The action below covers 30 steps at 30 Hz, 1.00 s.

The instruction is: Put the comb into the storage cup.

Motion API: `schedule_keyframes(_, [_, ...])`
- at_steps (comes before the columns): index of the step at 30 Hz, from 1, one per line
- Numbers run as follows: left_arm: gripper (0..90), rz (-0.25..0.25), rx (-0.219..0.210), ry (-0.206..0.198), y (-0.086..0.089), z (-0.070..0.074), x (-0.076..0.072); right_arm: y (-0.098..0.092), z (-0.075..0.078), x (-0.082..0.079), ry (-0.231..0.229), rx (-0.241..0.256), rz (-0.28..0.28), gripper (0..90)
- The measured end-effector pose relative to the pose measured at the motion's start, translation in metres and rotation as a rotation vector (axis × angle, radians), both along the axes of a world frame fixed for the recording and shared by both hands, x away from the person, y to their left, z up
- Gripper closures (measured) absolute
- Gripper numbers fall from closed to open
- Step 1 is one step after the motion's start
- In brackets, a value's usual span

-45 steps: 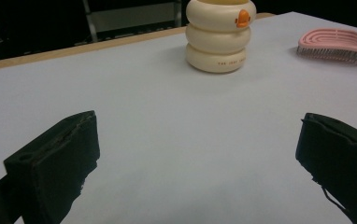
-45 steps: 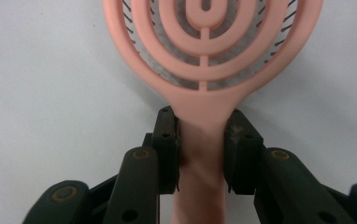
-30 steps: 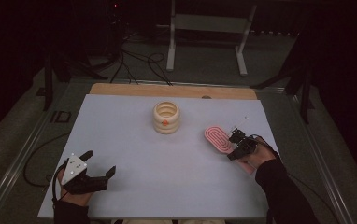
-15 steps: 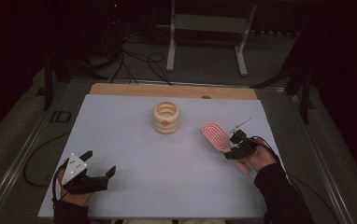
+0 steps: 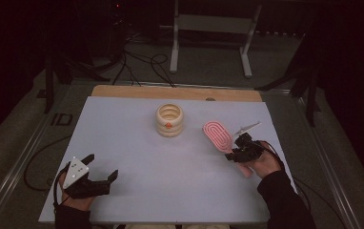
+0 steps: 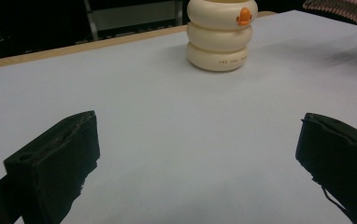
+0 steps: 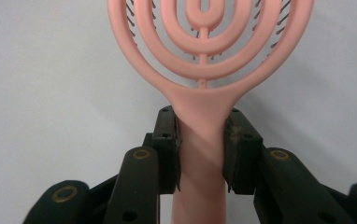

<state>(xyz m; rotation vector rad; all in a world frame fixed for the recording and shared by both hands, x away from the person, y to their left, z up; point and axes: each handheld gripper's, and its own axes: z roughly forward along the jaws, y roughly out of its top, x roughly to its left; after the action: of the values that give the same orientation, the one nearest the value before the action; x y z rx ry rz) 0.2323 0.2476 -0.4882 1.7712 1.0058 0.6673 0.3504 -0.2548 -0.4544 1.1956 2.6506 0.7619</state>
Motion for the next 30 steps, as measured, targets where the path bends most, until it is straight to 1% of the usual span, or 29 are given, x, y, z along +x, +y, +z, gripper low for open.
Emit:
schedule_keyframes(3, [0.6,0.000,0.000,0.000,0.000,0.000,0.000,0.000,0.000,-0.001,-0.012,0.013,0.001,69.6])
schedule_keyframes(5, [0.6,0.001,0.002,0.002,0.000,0.000,0.000,0.001,0.001,-0.004,-0.035,0.042,-0.002,69.6])
schedule_keyframes(6, [0.6,0.001,0.001,0.002,0.000,0.000,0.000,0.001,0.000,-0.005,-0.045,0.049,0.006,69.6])
schedule_keyframes(11, [0.6,0.001,0.001,0.004,-0.001,0.000,0.000,0.002,0.001,-0.009,-0.073,0.109,0.004,69.6])
schedule_keyframes(14, [0.6,-0.002,0.003,0.003,-0.001,0.000,0.000,0.004,0.001,-0.011,-0.092,0.133,0.005,69.6])
schedule_keyframes(15, [0.6,-0.002,0.003,0.003,-0.001,0.000,0.000,0.004,0.001,-0.011,-0.092,0.133,0.005,69.6])
schedule_keyframes(17, [0.6,-0.001,0.003,0.004,-0.001,0.000,0.000,0.006,0.002,-0.012,-0.111,0.141,0.013,69.6])
schedule_keyframes(20, [0.6,-0.001,0.003,0.004,-0.001,-0.001,0.000,0.007,0.003,-0.014,-0.127,0.152,0.017,69.6])
schedule_keyframes(22, [0.6,-0.001,0.003,0.004,-0.001,-0.001,0.000,0.007,0.003,-0.014,-0.127,0.152,0.017,69.7])
schedule_keyframes(23, [0.6,-0.002,0.007,0.007,-0.002,-0.001,0.000,0.009,0.005,-0.019,-0.156,0.180,0.022,69.6])
schedule_keyframes(24, [0.6,-0.003,0.008,0.008,-0.002,-0.001,0.001,0.009,0.006,-0.020,-0.166,0.182,0.025,69.6])
schedule_keyframes(30, [0.6,-0.005,0.008,0.013,-0.003,-0.002,0.001,0.008,0.007,-0.026,-0.199,0.207,0.029,69.7])
